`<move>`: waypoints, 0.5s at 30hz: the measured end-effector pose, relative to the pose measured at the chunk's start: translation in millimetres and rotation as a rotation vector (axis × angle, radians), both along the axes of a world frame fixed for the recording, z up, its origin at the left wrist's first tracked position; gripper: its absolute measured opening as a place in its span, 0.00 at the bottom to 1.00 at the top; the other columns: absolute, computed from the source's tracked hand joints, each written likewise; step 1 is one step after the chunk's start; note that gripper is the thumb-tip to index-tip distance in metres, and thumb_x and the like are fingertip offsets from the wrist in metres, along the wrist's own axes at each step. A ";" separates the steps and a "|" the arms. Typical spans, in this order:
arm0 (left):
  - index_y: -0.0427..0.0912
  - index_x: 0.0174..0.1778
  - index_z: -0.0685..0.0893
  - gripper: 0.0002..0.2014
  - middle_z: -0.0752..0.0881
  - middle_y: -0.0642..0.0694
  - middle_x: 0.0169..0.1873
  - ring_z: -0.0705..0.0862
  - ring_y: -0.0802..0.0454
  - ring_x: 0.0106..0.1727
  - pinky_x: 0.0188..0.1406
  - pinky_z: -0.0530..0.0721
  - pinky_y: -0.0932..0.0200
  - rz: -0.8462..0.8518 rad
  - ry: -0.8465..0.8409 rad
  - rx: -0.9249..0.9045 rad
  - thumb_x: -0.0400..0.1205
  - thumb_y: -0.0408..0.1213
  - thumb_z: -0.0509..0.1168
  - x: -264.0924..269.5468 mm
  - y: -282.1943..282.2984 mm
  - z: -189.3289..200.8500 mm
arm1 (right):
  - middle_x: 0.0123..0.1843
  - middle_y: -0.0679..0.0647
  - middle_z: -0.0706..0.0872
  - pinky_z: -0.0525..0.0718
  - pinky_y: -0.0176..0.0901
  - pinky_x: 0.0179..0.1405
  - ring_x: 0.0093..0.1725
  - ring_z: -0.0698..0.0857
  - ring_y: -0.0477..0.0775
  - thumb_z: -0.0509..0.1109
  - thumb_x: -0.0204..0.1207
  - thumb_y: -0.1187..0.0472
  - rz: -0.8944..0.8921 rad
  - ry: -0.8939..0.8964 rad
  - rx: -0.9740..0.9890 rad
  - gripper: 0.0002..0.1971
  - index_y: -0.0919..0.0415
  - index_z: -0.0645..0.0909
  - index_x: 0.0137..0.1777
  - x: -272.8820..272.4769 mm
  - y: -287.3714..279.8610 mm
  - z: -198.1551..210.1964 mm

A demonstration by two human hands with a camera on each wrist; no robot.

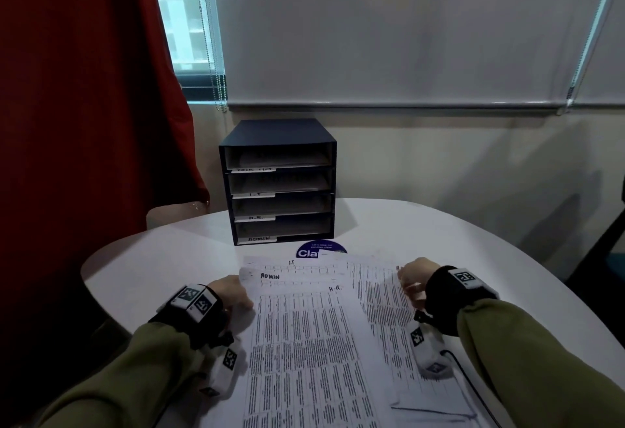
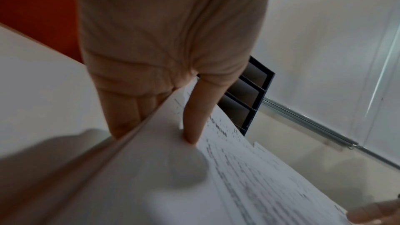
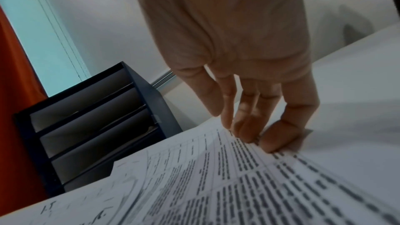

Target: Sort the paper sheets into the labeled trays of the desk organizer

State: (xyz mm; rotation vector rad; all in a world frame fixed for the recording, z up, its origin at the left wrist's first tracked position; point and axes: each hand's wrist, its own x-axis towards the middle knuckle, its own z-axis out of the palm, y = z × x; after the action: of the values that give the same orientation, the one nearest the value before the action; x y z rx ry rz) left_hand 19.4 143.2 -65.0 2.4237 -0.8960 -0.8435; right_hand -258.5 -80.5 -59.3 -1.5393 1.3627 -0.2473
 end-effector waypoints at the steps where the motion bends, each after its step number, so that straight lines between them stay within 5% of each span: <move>1: 0.28 0.65 0.77 0.19 0.82 0.32 0.64 0.83 0.39 0.63 0.65 0.82 0.49 -0.009 -0.007 0.012 0.79 0.31 0.67 -2.1 1.2 0.8 | 0.37 0.56 0.75 0.79 0.43 0.33 0.33 0.76 0.53 0.61 0.80 0.68 -0.007 -0.004 0.002 0.12 0.58 0.70 0.35 -1.4 5.2 2.1; 7: 0.34 0.60 0.77 0.13 0.82 0.36 0.61 0.80 0.39 0.67 0.69 0.79 0.44 -0.016 0.094 -0.003 0.79 0.25 0.65 -12.0 9.8 0.6 | 0.42 0.55 0.77 0.79 0.44 0.49 0.41 0.77 0.53 0.67 0.77 0.65 -0.105 0.039 -0.126 0.06 0.59 0.74 0.40 -3.3 -1.2 -0.2; 9: 0.34 0.58 0.76 0.13 0.83 0.37 0.61 0.80 0.39 0.67 0.69 0.79 0.43 -0.017 0.110 -0.010 0.79 0.25 0.66 -12.2 11.6 -0.3 | 0.37 0.56 0.78 0.78 0.44 0.42 0.35 0.77 0.53 0.65 0.78 0.68 -0.120 0.063 -0.136 0.08 0.63 0.75 0.36 -7.1 -14.8 -9.9; 12: 0.34 0.62 0.76 0.16 0.83 0.36 0.61 0.80 0.40 0.66 0.69 0.79 0.43 -0.035 0.095 -0.012 0.79 0.25 0.66 -14.0 11.0 0.7 | 0.40 0.64 0.84 0.75 0.37 0.26 0.35 0.79 0.57 0.64 0.79 0.71 -0.141 0.056 -0.106 0.07 0.72 0.82 0.44 -11.2 -19.7 -10.3; 15: 0.36 0.57 0.76 0.12 0.82 0.36 0.56 0.81 0.40 0.63 0.69 0.79 0.42 -0.038 0.119 -0.019 0.79 0.22 0.63 -18.6 7.9 3.3 | 0.34 0.64 0.80 0.70 0.35 0.21 0.24 0.76 0.55 0.62 0.81 0.72 -0.148 0.012 -0.084 0.08 0.70 0.77 0.40 -20.0 -13.2 -9.2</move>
State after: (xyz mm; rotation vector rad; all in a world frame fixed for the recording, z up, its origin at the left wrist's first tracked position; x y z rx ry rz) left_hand 0.9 151.1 -61.7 2.3204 -0.9037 -0.9771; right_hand -278.5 -93.7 -68.6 -1.5115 1.4942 -0.3921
